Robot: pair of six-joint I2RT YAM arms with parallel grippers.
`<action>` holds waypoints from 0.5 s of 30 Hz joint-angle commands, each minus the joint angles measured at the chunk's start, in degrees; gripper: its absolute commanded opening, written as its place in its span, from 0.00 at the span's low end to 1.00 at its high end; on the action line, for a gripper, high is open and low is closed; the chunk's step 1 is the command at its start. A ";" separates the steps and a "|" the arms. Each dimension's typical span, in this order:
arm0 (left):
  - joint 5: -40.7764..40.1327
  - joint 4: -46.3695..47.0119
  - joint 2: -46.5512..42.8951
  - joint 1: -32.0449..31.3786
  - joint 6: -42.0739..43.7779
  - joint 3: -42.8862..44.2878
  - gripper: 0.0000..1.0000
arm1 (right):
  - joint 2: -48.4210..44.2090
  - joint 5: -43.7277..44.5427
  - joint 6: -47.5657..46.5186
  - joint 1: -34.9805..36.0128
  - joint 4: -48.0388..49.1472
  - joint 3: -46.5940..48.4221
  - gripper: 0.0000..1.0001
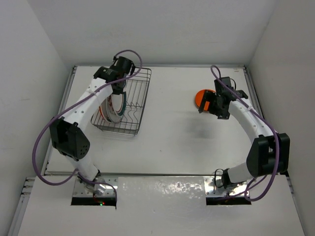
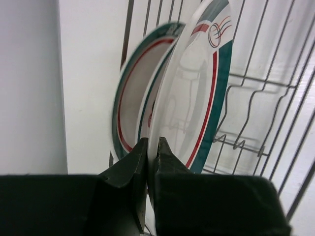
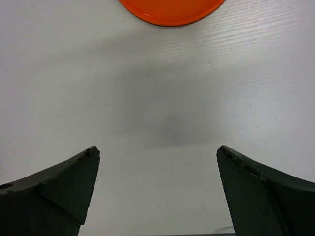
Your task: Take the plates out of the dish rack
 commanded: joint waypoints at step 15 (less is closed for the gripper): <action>54.36 21.16 -8.26 0.71 -11.75 5.47 0.00 | 0.45 -44.15 13.55 4.05 44.70 5.45 0.98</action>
